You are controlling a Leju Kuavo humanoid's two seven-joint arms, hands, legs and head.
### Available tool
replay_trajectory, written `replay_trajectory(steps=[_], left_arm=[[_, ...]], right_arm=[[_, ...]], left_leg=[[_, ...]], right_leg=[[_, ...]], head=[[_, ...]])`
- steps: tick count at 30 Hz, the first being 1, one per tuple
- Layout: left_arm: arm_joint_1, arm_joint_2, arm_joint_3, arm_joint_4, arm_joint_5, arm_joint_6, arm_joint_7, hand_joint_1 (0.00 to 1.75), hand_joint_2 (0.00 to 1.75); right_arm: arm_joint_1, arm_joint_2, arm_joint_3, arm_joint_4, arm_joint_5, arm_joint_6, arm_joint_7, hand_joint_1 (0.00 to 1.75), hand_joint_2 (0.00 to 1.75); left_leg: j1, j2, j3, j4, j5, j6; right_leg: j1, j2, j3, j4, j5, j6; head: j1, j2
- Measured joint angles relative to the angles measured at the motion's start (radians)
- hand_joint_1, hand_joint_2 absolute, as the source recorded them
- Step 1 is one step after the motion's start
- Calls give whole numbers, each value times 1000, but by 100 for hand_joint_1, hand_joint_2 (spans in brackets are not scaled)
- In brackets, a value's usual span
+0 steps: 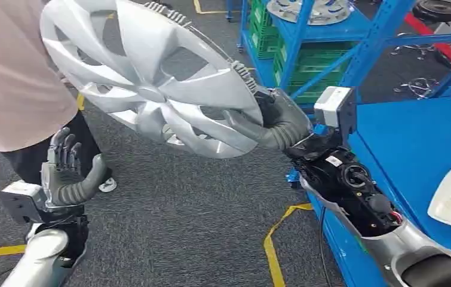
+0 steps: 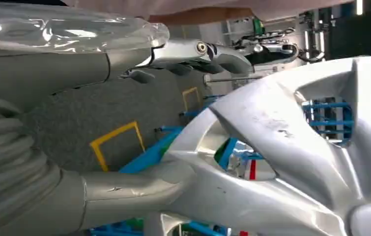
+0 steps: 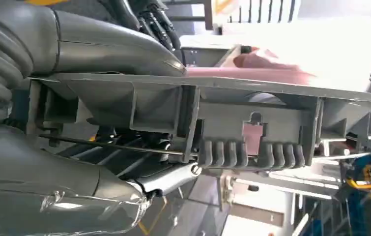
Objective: Take the parts from the cabinet and place them on the table.
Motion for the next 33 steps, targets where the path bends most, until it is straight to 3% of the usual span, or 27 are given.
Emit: replay_trajectory(steps=[1, 2, 3, 12, 14, 15, 16, 17, 18, 19, 20, 21, 22, 23, 24, 25, 26, 27, 28, 29, 30, 32, 33], left_arm=[[-4, 0, 0, -2, 0, 0, 0, 0, 175], [-5, -2, 0, -2, 0, 0, 0, 0, 175], [-5, -2, 0, -2, 0, 0, 0, 0, 175], [-4, -2, 0, -2, 0, 0, 0, 0, 175], [-1, -3, 0, -2, 0, 0, 0, 0, 175], [0, -3, 0, -2, 0, 0, 0, 0, 175], [0, -4, 0, -2, 0, 0, 0, 0, 175], [1, -5, 0, -2, 0, 0, 1, 0, 175], [5, -4, 0, -3, 0, 2, 2, 0, 175], [3, -4, 0, -4, 1, 4, 2, 0, 175], [-2, -3, 0, -4, 3, 5, 2, 0, 175], [-2, -4, 0, -4, 3, 7, 2, 0, 175], [1, -4, 0, -4, 3, 10, 2, 0, 175], [5, -3, 0, -4, 3, 11, 2, 0, 175], [7, -3, 0, -4, 4, 13, 2, 0, 175], [7, -2, 0, -4, 6, 18, 2, 0, 175], [6, 0, 0, -4, 6, 22, 2, 0, 175], [6, 2, 0, -7, 6, 26, 2, 0, 175], [6, 3, 0, -11, 3, 32, 2, 0, 175], [6, 5, 0, -15, 3, 39, 3, 0, 175], [8, 7, 1, -21, 2, 42, 3, 0, 175], [14, 13, 3, -23, 2, 44, 4, 0, 175], [16, 15, 3, -28, 2, 45, 4, 0, 175]], right_arm=[[2, 0, 0, 0, 0, 0, 0, 175, 175], [3, 0, 0, 0, 0, 0, 0, 175, 175], [5, 0, 0, 0, 0, 0, -1, 175, 175], [5, 0, 0, 0, 0, 0, -2, 175, 175], [12, 0, 0, 0, 0, 0, 0, 175, 175], [13, 0, 0, 0, 0, 0, 0, 175, 175], [16, 0, 0, 1, 0, 0, 0, 175, 175], [15, 0, -2, 0, 0, -1, -2, 175, 175], [15, 0, -1, 0, 0, -1, 0, 175, 175], [16, 0, -2, 0, 0, -1, 1, 175, 175], [16, 0, -2, 0, 0, -3, 0, 175, 175], [16, 0, -3, 0, 0, -3, -2, 175, 175], [16, 0, -4, 0, 0, -3, -2, 175, 175], [17, 0, -4, 0, 0, -3, -1, 175, 175], [19, 0, -4, 0, 0, -3, 0, 175, 175], [22, 0, -4, 0, 2, -4, 1, 175, 175], [24, 0, -4, 0, 2, -5, 2, 175, 175], [26, 0, -4, 0, 2, -5, 3, 175, 175], [27, 0, -5, -1, 6, -6, 4, 175, 175], [29, 0, -6, -1, 7, -7, 4, 175, 175], [31, 0, -6, -1, 7, -9, 5, 175, 175], [33, 0, -6, -2, 7, -10, 5, 175, 175], [33, 0, -6, -3, 7, -10, 5, 175, 175]], left_leg=[[0, -11, 2, 0, -1, 7], [0, -20, 3, 0, -2, 14], [-1, -32, 3, 0, -3, 15], [-2, -38, 3, 1, -3, 16], [-4, -63, 5, 1, -4, 17], [-5, -69, 6, 2, -4, 17], [-5, -95, 10, 3, -5, 16], [1, -152, -3, 11, -5, 0], [5, -185, -13, 6, -1, -22], [-6, -117, -24, 35, -23, -24], [-6, -73, -58, 99, -59, -27], [-5, -46, -101, 188, -97, -31], [-2, -34, -145, 273, -126, -34], [1, -28, -176, 329, -138, -37], [3, -25, -180, 330, -124, -40], [5, -21, -159, 284, -93, -42], [7, -14, -112, 196, -49, -42], [7, 9, -54, 90, -5, -41], [5, 55, -12, 9, 7, -38], [-7, 51, -6, 3, 2, -29], [-6, 34, -7, 4, 1, -19], [-12, 10, -9, 7, -4, -7], [-3, -1, 0, 2, -2, 0]], right_leg=[[-2, 50, -16, 45, -29, -1], [-2, 76, -51, 122, -67, -2], [0, 90, -96, 213, -103, -1], [1, 94, -119, 257, -119, -1], [2, 99, -176, 351, -136, -1], [2, 99, -178, 349, -128, -2], [1, 102, -153, 270, -61, -9], [-5, 206, -41, 4, 49, -19], [-14, 154, -25, -11, 53, -29], [-9, 140, -22, -16, 55, -34], [-6, 126, -22, -16, 55, -39], [-3, 111, -22, -16, 54, -40], [-1, 95, -22, -16, 52, -42], [-1, 80, -22, -16, 51, -42], [-2, 65, -21, -16, 49, -41], [-2, 52, -20, -16, 47, -39], [-3, 39, -16, -15, 44, -37], [-4, 27, -11, -14, 40, -33], [0, 17, -6, -14, 35, -26], [8, 10, -6, -12, 30, -19], [10, 1, -3, -13, 28, -15], [7, -21, 8, -15, 22, -4], [5, -28, 10, -15, 15, 3]], head=[[3, 0], [11, 0], [17, 0], [20, 0], [25, 0], [24, 0], [29, 0], [35, 0], [37, 0], [32, 0], [16, 0], [11, 0], [8, 0], [5, 0], [1, 0], [-3, 0], [-6, 0], [-8, 0], [-11, 0], [-15, 0], [-6, 0], [-4, 0], [-4, 0]])
